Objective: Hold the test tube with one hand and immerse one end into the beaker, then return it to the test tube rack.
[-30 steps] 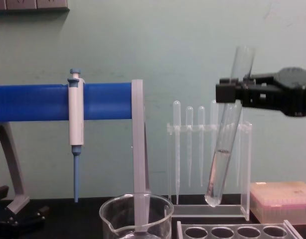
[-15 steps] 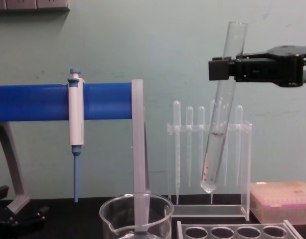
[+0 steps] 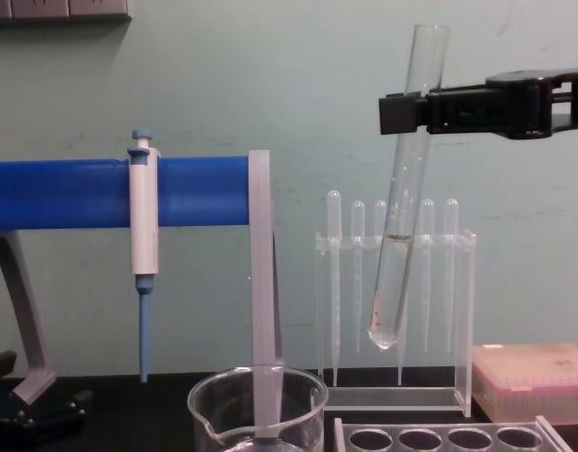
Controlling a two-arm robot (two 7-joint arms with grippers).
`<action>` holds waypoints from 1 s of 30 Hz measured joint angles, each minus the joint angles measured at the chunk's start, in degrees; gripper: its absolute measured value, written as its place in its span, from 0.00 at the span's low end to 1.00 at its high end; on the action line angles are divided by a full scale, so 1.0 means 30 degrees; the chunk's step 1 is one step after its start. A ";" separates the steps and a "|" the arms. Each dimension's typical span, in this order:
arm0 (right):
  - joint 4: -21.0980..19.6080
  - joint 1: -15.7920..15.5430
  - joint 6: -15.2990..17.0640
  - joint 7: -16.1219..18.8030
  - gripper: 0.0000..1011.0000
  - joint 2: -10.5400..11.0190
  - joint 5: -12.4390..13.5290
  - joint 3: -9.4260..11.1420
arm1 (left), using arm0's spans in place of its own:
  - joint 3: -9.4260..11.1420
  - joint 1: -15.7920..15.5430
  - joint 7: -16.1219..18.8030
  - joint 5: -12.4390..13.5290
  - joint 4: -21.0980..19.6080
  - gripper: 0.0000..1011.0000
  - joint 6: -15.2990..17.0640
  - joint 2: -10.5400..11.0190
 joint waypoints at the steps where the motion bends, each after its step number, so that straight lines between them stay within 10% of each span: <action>1: 0.0028 0.0058 0.0029 -0.0003 0.23 -0.0003 0.0013 -0.0045 | 0.0000 -0.0001 0.0000 0.0000 0.0001 0.99 0.0000 0.0000; 30: 0.0415 0.0971 0.0750 -0.0226 0.23 0.0107 0.0063 -0.0826 | -0.0001 -0.0001 0.0000 0.0000 0.0001 0.99 0.0000 0.0000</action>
